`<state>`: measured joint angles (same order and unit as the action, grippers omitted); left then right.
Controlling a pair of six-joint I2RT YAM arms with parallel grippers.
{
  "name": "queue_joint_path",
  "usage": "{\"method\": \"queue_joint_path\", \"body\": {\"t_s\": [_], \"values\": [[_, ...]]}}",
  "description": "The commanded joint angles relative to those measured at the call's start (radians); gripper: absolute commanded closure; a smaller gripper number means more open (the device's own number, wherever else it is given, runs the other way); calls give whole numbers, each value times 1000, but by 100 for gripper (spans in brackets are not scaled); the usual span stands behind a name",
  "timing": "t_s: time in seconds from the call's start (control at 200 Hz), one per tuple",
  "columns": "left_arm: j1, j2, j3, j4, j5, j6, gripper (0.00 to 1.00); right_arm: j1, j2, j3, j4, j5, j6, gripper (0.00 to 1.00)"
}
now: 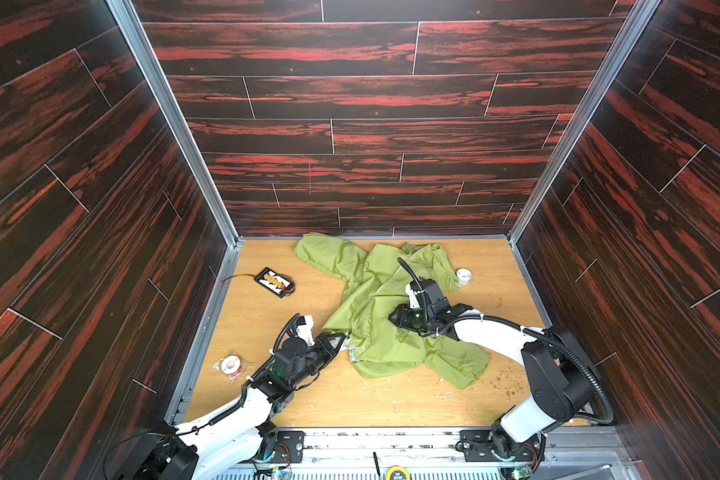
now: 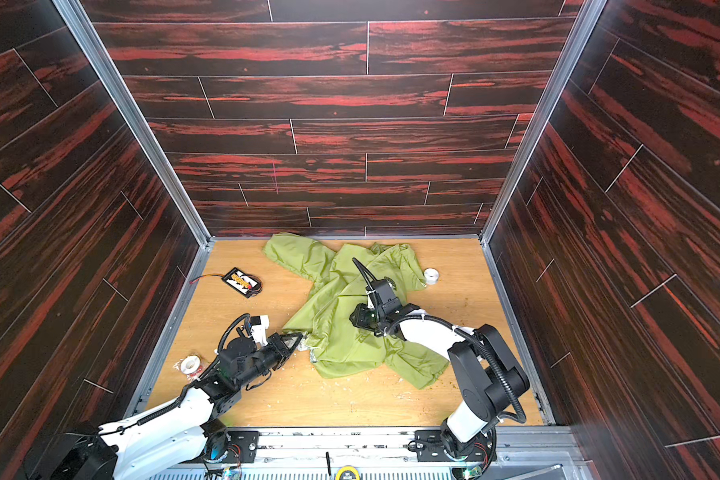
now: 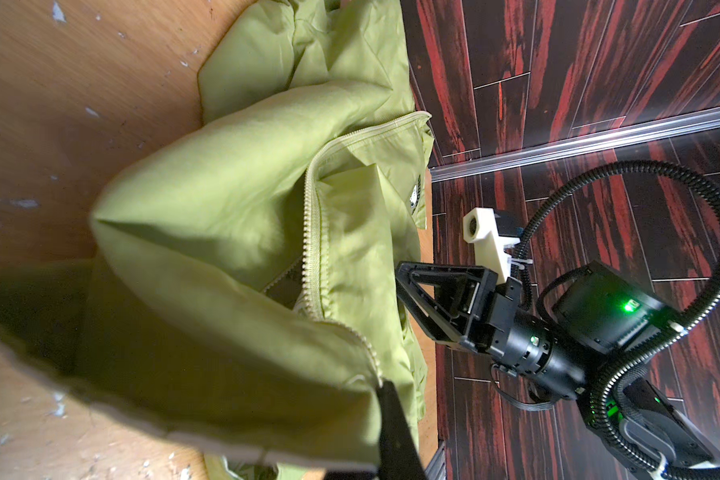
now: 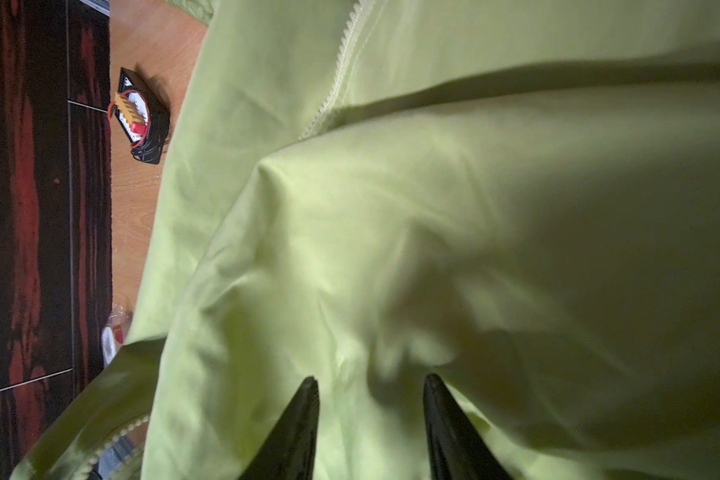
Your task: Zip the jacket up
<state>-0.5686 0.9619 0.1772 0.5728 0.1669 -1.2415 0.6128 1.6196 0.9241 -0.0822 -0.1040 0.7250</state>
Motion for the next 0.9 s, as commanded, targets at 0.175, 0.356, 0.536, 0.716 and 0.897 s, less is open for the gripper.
{"method": "queue_joint_path", "body": {"t_s": [0.175, 0.356, 0.536, 0.716, 0.897], "values": [[3, 9, -22, 12, -9, -43, 79, 7, 5, 8, -4, -5, 5, 57], [1, 11, -32, -2, -12, -76, 68, 7, 2, 12, -7, -8, -2, 57], [2, 8, -30, -21, -5, -97, 61, 7, 2, 22, -7, -8, -7, 57], [2, -1, -18, -70, 19, -122, 58, 6, 2, 27, -8, -7, -7, 57], [1, -42, -1, -168, 30, -130, 52, 6, 0, 27, -8, -6, -7, 57]]}}
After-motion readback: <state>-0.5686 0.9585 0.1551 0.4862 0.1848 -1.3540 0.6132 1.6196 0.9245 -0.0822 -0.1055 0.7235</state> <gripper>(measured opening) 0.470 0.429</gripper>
